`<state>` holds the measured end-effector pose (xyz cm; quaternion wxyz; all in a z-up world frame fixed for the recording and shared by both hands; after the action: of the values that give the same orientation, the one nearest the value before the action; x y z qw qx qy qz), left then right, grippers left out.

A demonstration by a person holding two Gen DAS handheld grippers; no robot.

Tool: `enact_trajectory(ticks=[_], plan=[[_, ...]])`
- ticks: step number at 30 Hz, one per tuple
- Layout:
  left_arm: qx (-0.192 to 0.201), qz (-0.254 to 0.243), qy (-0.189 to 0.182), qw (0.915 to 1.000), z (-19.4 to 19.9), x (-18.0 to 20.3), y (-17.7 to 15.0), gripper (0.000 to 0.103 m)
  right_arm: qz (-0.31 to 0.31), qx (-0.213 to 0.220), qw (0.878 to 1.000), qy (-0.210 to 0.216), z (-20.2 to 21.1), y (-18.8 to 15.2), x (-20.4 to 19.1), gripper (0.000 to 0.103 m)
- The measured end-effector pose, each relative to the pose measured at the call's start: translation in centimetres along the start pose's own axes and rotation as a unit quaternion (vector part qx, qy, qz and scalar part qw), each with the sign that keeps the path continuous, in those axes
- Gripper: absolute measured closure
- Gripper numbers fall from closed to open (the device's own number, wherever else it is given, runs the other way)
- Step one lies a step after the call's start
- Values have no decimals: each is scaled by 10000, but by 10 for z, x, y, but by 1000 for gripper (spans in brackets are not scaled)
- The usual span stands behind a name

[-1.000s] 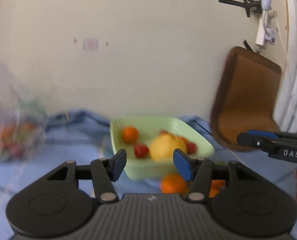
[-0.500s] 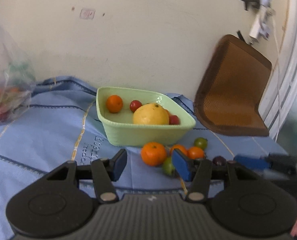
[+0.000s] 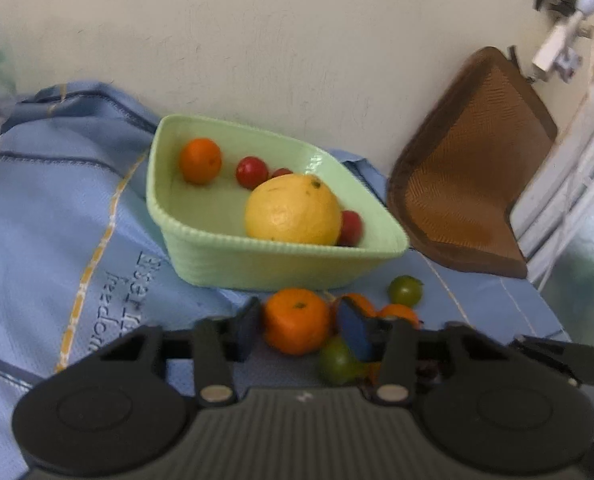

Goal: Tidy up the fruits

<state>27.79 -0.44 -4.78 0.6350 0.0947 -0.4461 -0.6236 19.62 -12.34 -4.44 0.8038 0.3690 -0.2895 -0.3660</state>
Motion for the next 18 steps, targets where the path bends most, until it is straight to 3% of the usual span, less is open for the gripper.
enact_trajectory(ticks=[7,12,18], plan=[[239,121,63,9996,42,-8,-13,66,4,91,9998,-148,9,-2,-2,75],[213,-42,10,9998,83,-3,-48,66,-278,256,9992,142,42,-9,-13,74],[-12,-171,-222,9996,103,19,-92,66,-553,199,9972,457,76,-32,-39,74]])
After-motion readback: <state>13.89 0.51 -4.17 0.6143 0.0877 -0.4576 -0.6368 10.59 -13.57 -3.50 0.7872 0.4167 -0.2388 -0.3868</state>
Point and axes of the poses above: each gripper's, at about its wrist camera, not at the fingertips, and z roughly against the way its jaws point, x to its right, y to its top, the point moved 8 cm from there along -z, roughly the way its jaws point, and after that the axes turned 4 degrees about z, right-handed, at the moved point
